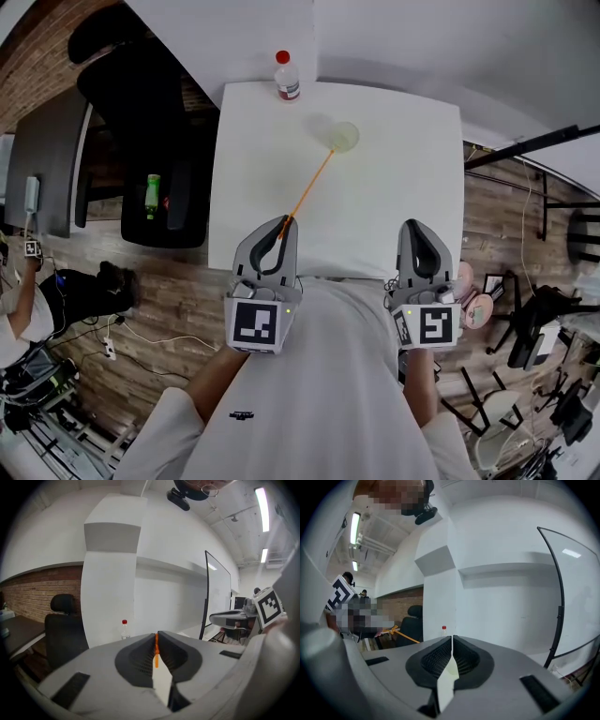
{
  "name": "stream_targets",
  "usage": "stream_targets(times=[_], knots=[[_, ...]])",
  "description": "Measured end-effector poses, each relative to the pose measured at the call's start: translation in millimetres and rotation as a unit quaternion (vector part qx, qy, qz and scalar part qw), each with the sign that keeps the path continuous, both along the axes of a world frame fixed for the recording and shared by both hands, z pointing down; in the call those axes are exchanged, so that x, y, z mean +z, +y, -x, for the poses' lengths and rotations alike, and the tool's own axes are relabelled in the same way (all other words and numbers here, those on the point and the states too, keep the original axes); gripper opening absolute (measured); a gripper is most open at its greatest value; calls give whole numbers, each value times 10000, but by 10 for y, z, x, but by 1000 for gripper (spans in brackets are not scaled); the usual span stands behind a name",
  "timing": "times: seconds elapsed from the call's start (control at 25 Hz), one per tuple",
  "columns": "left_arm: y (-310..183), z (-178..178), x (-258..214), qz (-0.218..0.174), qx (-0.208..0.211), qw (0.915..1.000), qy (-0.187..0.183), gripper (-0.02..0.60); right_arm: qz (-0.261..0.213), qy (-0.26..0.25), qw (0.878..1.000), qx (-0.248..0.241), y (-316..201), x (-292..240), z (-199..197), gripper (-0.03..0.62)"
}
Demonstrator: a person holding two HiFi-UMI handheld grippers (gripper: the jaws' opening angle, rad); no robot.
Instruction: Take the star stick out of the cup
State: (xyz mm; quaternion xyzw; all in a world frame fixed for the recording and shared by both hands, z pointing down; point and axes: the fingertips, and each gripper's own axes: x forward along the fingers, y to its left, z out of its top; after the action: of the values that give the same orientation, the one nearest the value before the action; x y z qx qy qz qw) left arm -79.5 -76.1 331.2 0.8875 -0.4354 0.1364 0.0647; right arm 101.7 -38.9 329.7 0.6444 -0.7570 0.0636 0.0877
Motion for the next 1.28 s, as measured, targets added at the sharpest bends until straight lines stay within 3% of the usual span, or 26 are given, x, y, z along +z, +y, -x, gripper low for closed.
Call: stream_targets(times=[0.32, 0.48, 0.6, 0.84, 1.0, 1.28], knots=[[124, 147, 203, 470, -157, 9986, -177, 26, 172, 62, 9998, 39, 147, 128, -2, 3], [124, 138, 189, 345, -104, 9993, -140, 26, 245, -34, 9997, 11, 188, 125, -45, -2], [150, 134, 208, 479, -76, 9987, -165, 26, 205, -278, 9994, 51, 191, 97, -80, -3], [198, 128, 227, 512, 14, 9985, -191, 26, 226, -177, 9994, -178, 201, 81, 24, -3], [178, 91, 152, 200, 84, 9997, -67, 26, 237, -205, 9991, -301, 221, 77, 88, -3], [214, 123, 176, 180, 100, 9998, -53, 26, 402, -377, 9967, -595, 310, 159, 228, -3]])
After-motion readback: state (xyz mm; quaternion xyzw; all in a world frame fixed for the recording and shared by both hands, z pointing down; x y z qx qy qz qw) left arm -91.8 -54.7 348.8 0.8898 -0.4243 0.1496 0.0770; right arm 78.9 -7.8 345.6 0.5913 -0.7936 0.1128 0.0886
